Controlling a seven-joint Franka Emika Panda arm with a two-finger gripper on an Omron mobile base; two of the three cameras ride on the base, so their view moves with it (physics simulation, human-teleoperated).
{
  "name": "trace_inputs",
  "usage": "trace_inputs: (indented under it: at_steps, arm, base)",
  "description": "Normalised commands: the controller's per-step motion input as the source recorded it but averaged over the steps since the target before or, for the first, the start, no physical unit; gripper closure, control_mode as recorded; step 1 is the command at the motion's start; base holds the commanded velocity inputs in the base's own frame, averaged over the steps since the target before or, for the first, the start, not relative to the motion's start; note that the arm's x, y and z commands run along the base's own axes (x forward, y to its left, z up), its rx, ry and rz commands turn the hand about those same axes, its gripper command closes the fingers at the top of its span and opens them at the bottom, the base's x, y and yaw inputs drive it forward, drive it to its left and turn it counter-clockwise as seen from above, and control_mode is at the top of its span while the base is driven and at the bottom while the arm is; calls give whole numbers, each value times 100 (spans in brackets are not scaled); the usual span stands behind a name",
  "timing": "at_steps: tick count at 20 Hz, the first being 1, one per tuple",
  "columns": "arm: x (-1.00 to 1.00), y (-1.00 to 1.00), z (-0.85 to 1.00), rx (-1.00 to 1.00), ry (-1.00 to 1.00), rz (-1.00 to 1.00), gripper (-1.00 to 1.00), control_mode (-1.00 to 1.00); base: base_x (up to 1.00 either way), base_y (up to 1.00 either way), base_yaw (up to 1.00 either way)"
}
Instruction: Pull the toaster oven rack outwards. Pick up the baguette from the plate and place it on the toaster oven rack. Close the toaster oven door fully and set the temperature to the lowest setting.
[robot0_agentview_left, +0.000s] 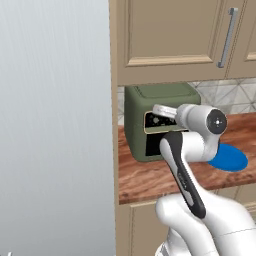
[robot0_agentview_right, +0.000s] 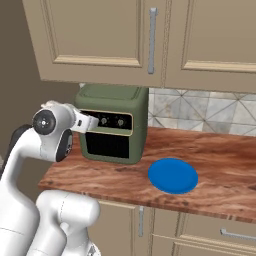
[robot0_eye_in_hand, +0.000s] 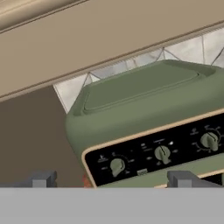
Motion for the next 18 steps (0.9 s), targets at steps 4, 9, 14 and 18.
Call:
trace_inputs:
  at_steps: [4,9,14,18]
  arm:
    - [8,-1,0,11,0,-1,-100,-100]
    - [0,0,0,3,1,0,-100,-100]
    - [0,-8,0,4,3,0,-100,-100]
    - [0,-13,-1,12,2,0,-100,-100]
  base:
    - [0,0,0]
    - [0,0,0]
    - [0,0,0]
    - [0,0,0]
